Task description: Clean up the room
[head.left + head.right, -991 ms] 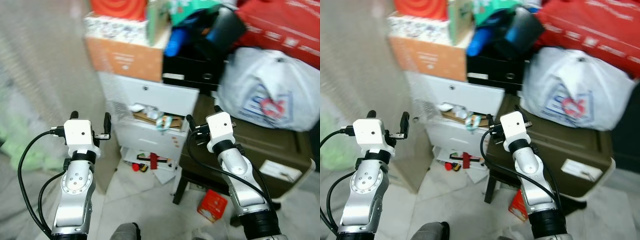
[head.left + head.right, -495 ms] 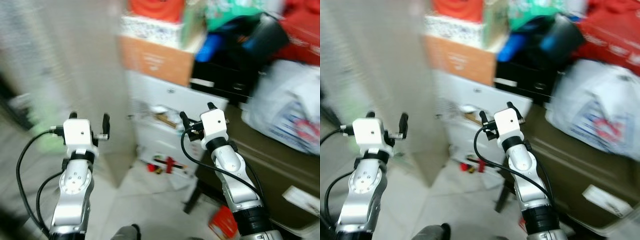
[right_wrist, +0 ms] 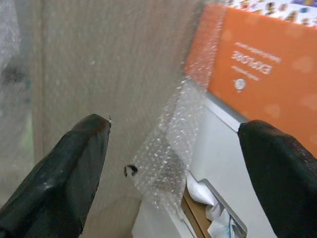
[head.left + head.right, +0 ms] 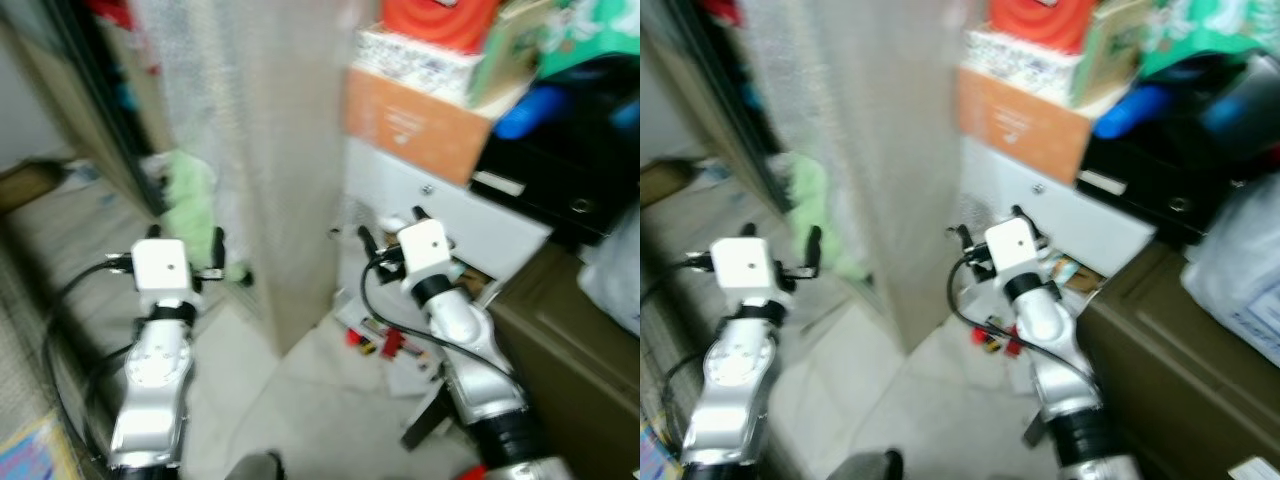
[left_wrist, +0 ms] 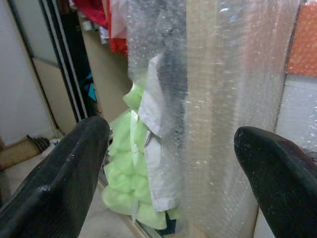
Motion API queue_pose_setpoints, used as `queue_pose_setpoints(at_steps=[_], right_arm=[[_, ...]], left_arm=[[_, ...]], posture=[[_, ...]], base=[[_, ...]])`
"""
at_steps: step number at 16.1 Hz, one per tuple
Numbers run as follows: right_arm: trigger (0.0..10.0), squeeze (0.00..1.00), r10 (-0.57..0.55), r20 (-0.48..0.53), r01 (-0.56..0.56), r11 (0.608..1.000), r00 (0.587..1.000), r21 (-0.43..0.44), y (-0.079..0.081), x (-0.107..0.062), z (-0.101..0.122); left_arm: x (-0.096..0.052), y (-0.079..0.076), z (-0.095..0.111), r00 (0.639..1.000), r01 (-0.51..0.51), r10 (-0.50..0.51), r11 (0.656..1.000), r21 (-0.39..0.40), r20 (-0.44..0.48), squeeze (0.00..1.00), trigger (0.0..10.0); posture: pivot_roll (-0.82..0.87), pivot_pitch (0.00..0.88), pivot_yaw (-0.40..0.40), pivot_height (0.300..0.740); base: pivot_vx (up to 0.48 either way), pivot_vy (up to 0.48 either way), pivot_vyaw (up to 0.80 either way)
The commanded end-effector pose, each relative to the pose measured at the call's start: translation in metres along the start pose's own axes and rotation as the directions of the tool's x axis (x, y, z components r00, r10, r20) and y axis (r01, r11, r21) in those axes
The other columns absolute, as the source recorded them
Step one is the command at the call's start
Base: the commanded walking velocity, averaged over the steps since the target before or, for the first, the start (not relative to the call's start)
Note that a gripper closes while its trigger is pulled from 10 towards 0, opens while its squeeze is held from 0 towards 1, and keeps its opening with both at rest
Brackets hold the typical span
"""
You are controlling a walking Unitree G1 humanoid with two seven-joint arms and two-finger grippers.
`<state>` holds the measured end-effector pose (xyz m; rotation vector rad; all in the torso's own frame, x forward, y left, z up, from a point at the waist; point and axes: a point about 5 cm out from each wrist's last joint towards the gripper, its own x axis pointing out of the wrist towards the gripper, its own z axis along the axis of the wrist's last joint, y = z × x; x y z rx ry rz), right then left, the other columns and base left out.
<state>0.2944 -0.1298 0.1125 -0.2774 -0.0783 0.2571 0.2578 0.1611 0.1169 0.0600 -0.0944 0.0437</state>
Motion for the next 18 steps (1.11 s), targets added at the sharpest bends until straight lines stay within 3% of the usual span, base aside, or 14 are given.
queue_pose_setpoints(at_steps=[1, 8, 12, 16, 18], right_arm=[[10.0, 0.0, 0.002, 0.025, -0.003, 1.0, 1.0, 0.009, 0.002, 0.003, 0.006], [10.0, 0.0, -0.07, 0.022, 0.069, 0.997, 0.997, 0.046, -0.004, 0.005, 0.005], [10.0, 0.0, -0.115, -0.017, 0.116, 0.988, 0.993, 0.097, -0.015, 0.0, -0.002], [10.0, 0.0, -0.118, -0.043, 0.121, 0.989, 0.992, 0.085, -0.022, -0.01, -0.009], [10.0, 0.0, -0.111, -0.043, 0.114, 0.99, 0.993, 0.086, -0.021, -0.008, -0.008]], left_arm=[[0.0, 0.007, 0.002, 1.0, -0.02, 0.02, 1.0, 0.023, 0.004, 0.0, 10.0], [0.004, 0.01, 0.0, 1.0, -0.014, 0.015, 1.0, 0.024, -0.017, 0.0, 10.0], [-0.013, 0.021, -0.013, 0.993, -0.082, 0.082, 0.997, 0.008, -0.088, 0.0, 10.0], [-0.029, 0.03, -0.02, 0.984, -0.123, 0.124, 0.992, 0.02, -0.127, 0.0, 10.0], [-0.027, 0.03, -0.019, 0.984, -0.123, 0.124, 0.992, 0.022, -0.125, 0.0, 10.0]], posture=[[-0.02, 0.0, -0.009, 0.74], [-0.02, 0.0, 0.022, 0.74], [-0.01, 0.0, 0.013, 0.74], [-0.01, 0.0, 0.002, 0.74], [-0.01, 0.0, -0.001, 0.74]], base=[[0.0, 0.0, 0.8], [0.0, 0.0, 0.8], [0.0, 0.0, 0.8], [0.0, 0.0, 0.8], [0.0, 0.0, 0.8]])
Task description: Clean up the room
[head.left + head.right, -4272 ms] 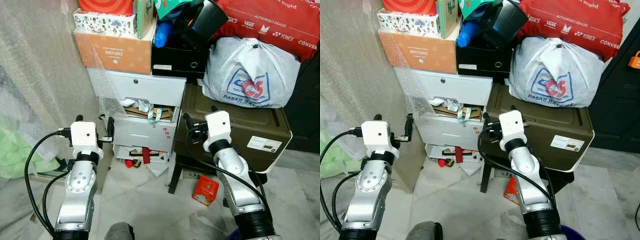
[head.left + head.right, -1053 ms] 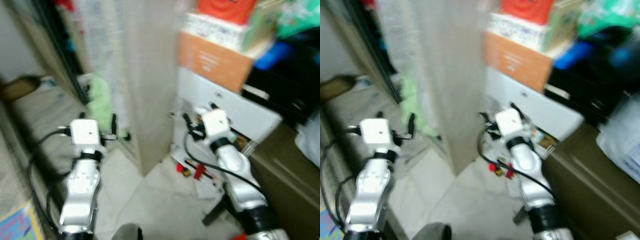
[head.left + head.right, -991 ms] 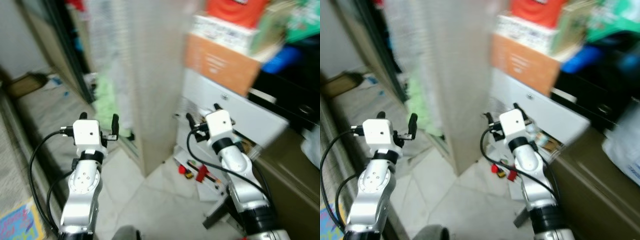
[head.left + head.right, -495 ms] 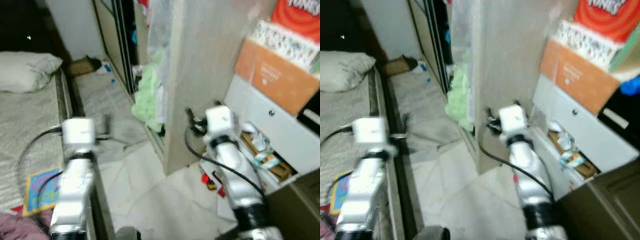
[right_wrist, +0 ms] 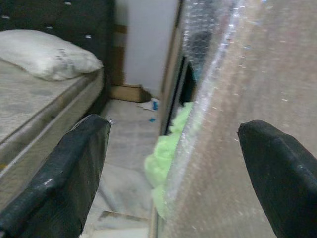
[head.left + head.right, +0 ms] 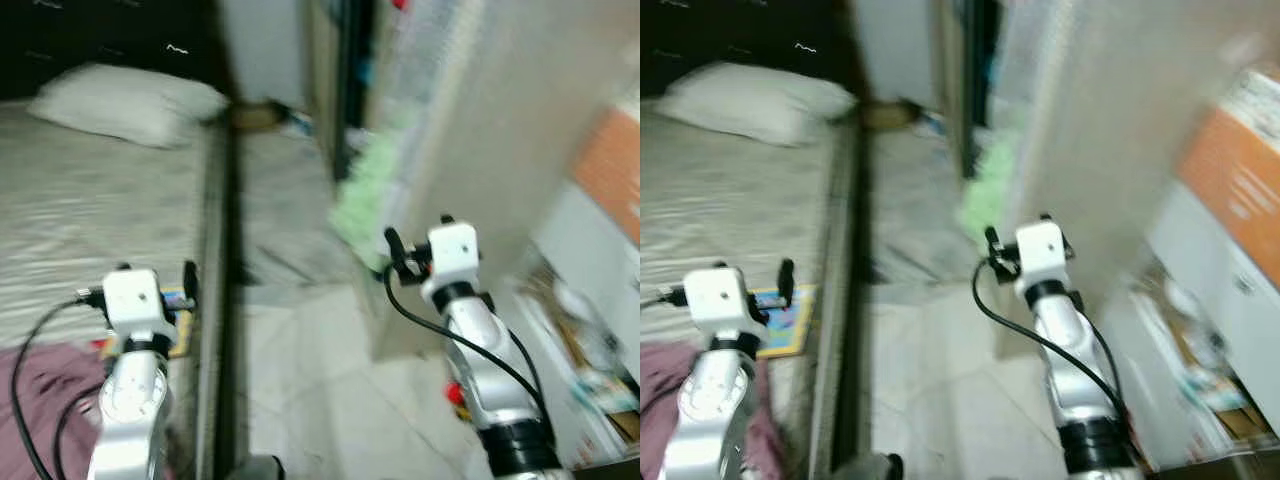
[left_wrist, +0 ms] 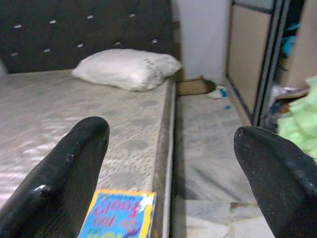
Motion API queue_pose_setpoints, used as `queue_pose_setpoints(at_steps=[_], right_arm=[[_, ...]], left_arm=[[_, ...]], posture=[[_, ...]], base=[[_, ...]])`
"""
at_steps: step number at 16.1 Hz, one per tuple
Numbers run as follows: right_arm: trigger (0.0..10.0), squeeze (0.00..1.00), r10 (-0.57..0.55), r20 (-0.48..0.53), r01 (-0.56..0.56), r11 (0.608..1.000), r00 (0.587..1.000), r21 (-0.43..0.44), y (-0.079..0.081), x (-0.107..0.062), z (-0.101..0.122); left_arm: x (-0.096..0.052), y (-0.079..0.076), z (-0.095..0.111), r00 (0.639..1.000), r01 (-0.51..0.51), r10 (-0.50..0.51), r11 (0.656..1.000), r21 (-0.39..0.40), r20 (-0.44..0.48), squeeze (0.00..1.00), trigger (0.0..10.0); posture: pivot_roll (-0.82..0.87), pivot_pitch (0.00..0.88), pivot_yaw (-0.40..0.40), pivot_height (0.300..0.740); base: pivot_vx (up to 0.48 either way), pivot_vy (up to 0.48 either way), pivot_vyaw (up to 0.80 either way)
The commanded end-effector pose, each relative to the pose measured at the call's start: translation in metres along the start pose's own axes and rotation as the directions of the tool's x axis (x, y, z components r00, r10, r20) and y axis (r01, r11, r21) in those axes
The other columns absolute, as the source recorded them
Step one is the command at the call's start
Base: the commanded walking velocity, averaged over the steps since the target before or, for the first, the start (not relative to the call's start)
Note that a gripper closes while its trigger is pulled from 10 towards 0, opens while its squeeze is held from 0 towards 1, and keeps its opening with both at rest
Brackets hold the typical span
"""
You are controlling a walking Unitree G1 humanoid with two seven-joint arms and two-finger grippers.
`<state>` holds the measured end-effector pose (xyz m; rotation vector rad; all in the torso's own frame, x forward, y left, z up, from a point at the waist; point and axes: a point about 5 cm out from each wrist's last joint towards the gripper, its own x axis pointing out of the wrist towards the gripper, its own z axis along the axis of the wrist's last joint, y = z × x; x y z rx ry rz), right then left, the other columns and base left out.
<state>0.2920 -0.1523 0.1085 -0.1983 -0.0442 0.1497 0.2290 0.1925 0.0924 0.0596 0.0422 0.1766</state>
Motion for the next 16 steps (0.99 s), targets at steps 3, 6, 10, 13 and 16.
queue_pose_setpoints(at_steps=[3, 6, 10, 13, 16], right_arm=[[10.0, 0.0, -0.001, 0.004, 0.001, 1.0, 1.0, 0.012, 0.0, 0.003, 0.0034], [10.0, 0.0, 0.005, 0.008, -0.005, 1.0, 1.0, 0.012, 0.0004, 0.004, 0.0048], [10.0, 0.0, 0.016, 0.017, -0.016, 1.0, 1.0, 0.005, 0.0017, 0.0052, 0.0065], [10.0, 0.0, 0.025, 0.028, -0.025, 1.0, 0.999, 0.0, 0.0036, 0.0075, 0.0089], [10.0, 0.0, 0.026, 0.027, -0.026, 1.0, 0.999, 0.0, 0.0043, 0.0074, 0.0085]], left_arm=[[0.0064, -0.0044, 0.0081, 1.0, 0.011, -0.011, 1.0, 0.005, 0.029, 0.0, 10.0], [0.0083, -0.0043, 0.01, 0.999, 0.014, -0.014, 1.0, 0.007, 0.035, 0.0, 10.0], [0.0094, -0.0054, 0.0116, 0.999, 0.02, -0.021, 1.0, 0.008, 0.041, 0.0, 10.0], [0.012, -0.0056, 0.0138, 0.999, 0.022, -0.022, 1.0, 0.008, 0.049, 0.0, 10.0], [0.0127, -0.0058, 0.0138, 0.998, 0.024, -0.024, 1.0, 0.009, 0.051, 0.0, 10.0]], posture=[[-0.01, 0.0, -0.002, 0.74], [-0.01, 0.0, -0.003, 0.74], [-0.01, 0.0, -0.003, 0.74], [-0.01, 0.0, -0.003, 0.74], [-0.01, 0.0, -0.003, 0.74]], base=[[0.0, 0.0, 0.8], [0.0, 0.0, 0.8], [0.0, 0.0, 0.8], [0.0, 0.0, 0.8], [0.0, 0.0, 0.8]])
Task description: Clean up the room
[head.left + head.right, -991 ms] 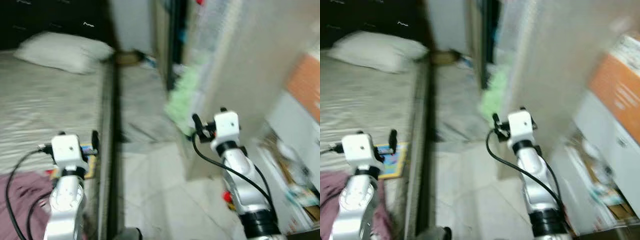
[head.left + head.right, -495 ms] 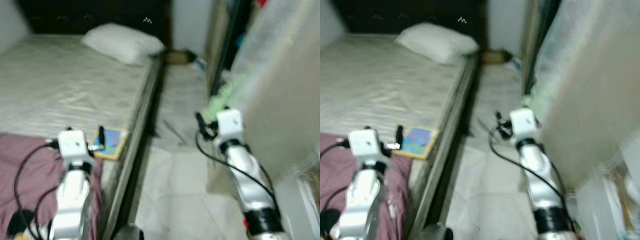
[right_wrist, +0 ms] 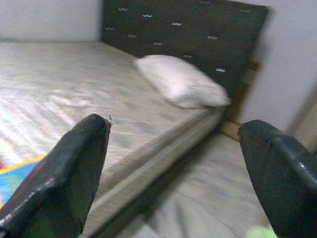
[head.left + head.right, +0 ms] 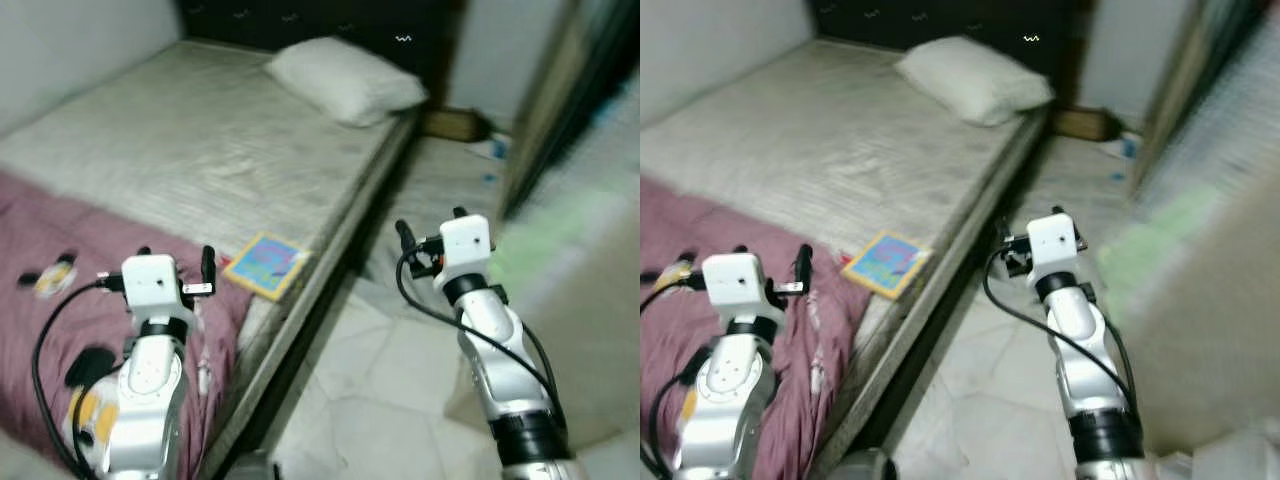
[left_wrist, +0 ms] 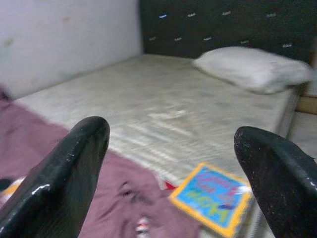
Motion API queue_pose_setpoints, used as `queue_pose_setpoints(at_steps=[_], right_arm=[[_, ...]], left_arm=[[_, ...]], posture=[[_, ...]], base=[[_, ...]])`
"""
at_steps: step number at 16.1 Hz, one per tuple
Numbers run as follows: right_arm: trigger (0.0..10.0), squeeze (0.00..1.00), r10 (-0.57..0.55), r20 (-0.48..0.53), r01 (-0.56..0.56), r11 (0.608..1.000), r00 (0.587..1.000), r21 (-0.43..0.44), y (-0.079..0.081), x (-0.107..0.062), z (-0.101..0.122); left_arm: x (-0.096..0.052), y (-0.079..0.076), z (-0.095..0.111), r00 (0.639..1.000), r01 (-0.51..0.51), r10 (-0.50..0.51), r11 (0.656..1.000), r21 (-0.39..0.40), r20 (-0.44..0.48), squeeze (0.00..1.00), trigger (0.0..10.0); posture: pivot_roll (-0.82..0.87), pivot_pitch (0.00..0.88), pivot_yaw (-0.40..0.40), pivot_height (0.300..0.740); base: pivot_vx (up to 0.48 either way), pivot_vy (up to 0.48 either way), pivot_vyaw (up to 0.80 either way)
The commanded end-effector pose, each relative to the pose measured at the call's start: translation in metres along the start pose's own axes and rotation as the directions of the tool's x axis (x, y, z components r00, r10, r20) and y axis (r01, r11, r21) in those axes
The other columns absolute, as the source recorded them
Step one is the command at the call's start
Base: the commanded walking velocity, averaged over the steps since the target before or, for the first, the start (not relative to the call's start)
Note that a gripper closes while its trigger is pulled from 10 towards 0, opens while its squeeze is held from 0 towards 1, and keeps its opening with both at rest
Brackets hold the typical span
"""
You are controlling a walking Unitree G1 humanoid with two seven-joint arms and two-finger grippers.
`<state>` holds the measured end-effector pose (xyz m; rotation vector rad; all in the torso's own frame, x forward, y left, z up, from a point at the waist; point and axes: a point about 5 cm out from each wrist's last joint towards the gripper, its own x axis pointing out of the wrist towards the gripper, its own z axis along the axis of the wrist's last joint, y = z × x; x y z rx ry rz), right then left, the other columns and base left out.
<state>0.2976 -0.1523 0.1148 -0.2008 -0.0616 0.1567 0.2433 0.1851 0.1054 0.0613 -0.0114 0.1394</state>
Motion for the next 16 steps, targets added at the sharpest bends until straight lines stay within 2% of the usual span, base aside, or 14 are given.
queue_pose_setpoints(at_steps=[1, 16], right_arm=[[10.0, 0.0, 0.021, 0.008, -0.021, 1.0, 1.0, 0.005, 0.0065, 0.002, 0.0027], [10.0, 0.0, 0.024, 0.03, -0.024, 1.0, 0.999, 0.007, 0.0069, 0.0058, 0.0068]], left_arm=[[0.0012, 0.0022, -0.0001, 1.0, -0.009, 0.009, 1.0, 0.009, -0.003, 0.0, 10.0], [0.0064, -0.0017, 0.0028, 1.0, -0.003, 0.003, 1.0, 0.001, 0.016, 0.0, 10.0]], posture=[[-0.01, 0.0, -0.003, 0.74], [-0.01, 0.0, -0.003, 0.74]], base=[[0.0, 0.0, 0.8], [0.0, 0.0, 0.8]])
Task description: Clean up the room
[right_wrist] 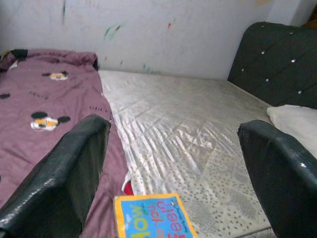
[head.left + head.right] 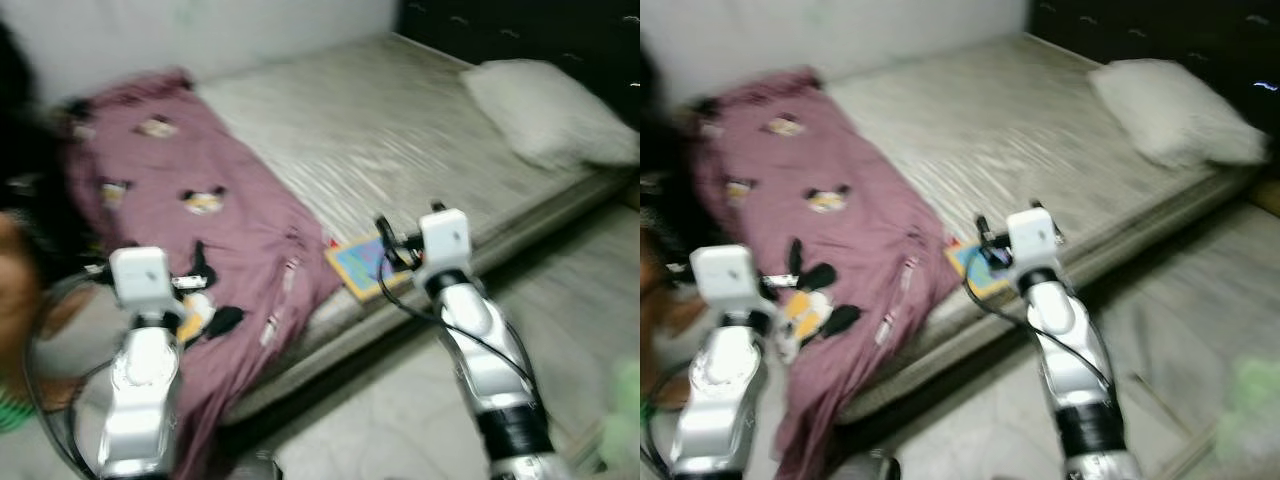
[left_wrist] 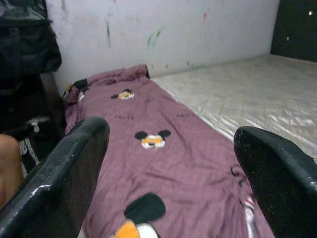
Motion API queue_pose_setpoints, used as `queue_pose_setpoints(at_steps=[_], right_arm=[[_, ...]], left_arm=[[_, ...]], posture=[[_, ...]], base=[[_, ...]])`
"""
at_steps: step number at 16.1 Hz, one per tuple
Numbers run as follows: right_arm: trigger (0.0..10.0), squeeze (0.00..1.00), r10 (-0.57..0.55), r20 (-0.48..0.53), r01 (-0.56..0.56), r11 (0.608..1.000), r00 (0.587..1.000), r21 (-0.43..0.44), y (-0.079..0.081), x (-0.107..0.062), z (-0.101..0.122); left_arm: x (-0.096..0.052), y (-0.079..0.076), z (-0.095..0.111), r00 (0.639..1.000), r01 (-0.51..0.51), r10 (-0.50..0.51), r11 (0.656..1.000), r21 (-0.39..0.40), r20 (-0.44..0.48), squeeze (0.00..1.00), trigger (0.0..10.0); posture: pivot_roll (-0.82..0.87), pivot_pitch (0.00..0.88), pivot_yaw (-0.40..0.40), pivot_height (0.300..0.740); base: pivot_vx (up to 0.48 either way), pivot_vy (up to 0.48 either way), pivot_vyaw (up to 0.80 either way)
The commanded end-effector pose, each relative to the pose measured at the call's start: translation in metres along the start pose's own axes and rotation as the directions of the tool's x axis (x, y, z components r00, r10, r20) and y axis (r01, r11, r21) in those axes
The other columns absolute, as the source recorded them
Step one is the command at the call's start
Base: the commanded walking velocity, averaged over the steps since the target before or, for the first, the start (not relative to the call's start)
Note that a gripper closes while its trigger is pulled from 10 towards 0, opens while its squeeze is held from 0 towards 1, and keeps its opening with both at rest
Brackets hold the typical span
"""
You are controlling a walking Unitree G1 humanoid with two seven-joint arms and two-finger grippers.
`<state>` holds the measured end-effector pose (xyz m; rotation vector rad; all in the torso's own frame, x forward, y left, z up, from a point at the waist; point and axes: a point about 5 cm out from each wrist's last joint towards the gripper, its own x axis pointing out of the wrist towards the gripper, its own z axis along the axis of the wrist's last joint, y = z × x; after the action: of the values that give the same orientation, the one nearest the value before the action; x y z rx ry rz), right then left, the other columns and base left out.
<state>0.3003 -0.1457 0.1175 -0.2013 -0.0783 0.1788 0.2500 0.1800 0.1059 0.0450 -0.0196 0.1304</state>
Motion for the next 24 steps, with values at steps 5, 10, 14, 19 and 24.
queue_pose_setpoints(at_steps=[5, 10, 14, 19, 24], right_arm=[[10.0, 0.0, 0.014, 0.015, -0.014, 1.0, 1.0, 0.009, 0.0036, 0.003, 0.0038], [10.0, 0.0, 0.012, 0.015, -0.012, 1.0, 1.0, 0.012, 0.0039, 0.0028, 0.0036], [10.0, 0.0, 0.016, 0.024, -0.017, 1.0, 1.0, 0.019, 0.0045, 0.0033, 0.0046], [10.0, 0.0, 0.01, 0.023, -0.011, 1.0, 1.0, 0.029, 0.0032, 0.004, 0.0044], [10.0, 0.0, 0.009, 0.03, -0.01, 0.999, 1.0, 0.037, 0.0034, 0.0053, 0.0051]], left_arm=[[0.0013, 0.0037, 0.0018, 1.0, -0.011, 0.011, 1.0, 0.016, 0.009, 0.0, 10.0], [0.0003, 0.0045, 0.0007, 1.0, -0.01, 0.01, 1.0, 0.02, 0.005, 0.0, 10.0], [0.002, 0.0022, 0.0019, 1.0, -0.005, 0.005, 1.0, 0.015, 0.011, 0.0, 10.0], [0.0007, -0.0024, 0.0036, 0.999, 0.041, -0.041, 0.999, -0.003, 0.027, 0.0, 10.0], [0.0019, -0.0039, 0.005, 0.998, 0.057, -0.057, 0.998, -0.008, 0.038, 0.0, 10.0]], posture=[[-0.01, 0.0, -0.004, 0.74], [-0.02, 0.0, 0.0, 0.74], [-0.02, 0.0, -0.001, 0.74], [-0.02, 0.0, -0.002, 0.74], [-0.02, 0.0, -0.002, 0.74]], base=[[0.0, 0.0, 0.8], [0.0, 0.0, 0.8], [0.0, 0.0, 0.8], [0.0, 0.0, 0.21], [0.23, 0.0, 0.0]])
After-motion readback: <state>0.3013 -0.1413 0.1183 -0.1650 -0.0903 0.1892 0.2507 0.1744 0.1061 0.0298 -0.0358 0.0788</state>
